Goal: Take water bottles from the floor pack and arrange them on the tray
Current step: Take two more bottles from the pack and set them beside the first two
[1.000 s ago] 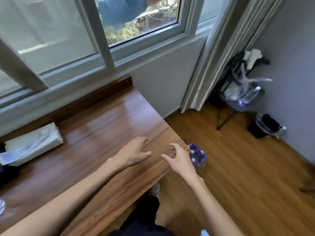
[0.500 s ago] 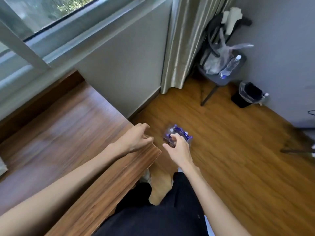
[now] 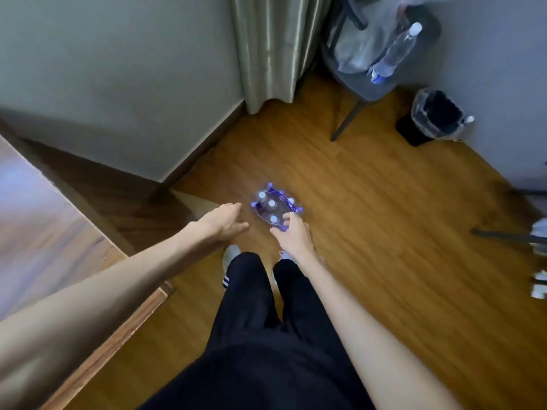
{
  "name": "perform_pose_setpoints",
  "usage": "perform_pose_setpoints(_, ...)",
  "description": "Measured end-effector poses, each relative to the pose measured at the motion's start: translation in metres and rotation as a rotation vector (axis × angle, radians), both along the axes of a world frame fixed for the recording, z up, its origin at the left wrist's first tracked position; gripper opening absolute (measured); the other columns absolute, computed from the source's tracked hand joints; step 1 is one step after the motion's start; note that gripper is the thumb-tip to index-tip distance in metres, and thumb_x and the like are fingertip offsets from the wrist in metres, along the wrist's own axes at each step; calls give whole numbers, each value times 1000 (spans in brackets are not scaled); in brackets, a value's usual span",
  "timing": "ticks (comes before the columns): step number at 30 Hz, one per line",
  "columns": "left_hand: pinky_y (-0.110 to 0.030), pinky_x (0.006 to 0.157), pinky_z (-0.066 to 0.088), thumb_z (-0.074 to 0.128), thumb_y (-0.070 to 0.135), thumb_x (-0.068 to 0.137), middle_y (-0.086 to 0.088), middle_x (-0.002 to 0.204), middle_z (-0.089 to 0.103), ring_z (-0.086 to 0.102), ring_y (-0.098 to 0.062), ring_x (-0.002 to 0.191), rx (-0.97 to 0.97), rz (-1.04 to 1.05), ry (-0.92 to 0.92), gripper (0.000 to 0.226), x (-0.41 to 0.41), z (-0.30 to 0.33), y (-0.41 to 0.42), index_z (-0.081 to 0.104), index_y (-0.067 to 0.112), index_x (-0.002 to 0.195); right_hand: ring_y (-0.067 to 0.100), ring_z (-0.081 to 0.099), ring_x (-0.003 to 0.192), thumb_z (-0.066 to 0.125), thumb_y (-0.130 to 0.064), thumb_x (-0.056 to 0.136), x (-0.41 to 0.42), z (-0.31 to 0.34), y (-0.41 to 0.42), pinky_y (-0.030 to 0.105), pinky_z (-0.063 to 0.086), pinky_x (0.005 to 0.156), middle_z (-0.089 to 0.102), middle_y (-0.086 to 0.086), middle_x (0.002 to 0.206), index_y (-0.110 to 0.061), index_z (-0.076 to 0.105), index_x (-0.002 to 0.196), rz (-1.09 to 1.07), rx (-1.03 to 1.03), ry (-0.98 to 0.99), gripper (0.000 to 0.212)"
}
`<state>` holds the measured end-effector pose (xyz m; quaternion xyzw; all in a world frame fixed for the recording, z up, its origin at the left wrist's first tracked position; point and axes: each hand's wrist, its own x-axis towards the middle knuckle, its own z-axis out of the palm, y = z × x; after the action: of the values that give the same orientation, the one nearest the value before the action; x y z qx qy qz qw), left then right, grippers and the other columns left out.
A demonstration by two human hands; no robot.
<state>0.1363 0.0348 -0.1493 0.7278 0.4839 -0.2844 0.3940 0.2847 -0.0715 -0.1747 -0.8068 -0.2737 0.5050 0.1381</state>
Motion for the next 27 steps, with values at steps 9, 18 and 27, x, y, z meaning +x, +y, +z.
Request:
perform_pose_setpoints(9,-38,93,44,53,27,99,-20,130,58,56,-36,120,-33,-77,103,39,60,-164,15,53,2,129,30,61,114,68,-22,91,51,-163,30,32,46,84,67,13,121,-5,57,123,79,-172,5,38)
perform_pose_setpoints(18,-37,82,49,57,35,93,-18,119,66,63,-38,105,23,50,114,39,81,-357,27,59,8,122,35,64,114,65,-22,92,48,-351,53,30,41,76,67,18,121,-6,63,119,162,-187,-7,31)
perform_pose_setpoints(27,-42,92,46,62,32,92,-23,135,54,56,-41,119,34,95,67,59,103,-516,40,42,4,139,37,66,111,69,-47,84,39,-498,67,39,54,85,71,16,115,-9,69,116,226,-211,-69,50)
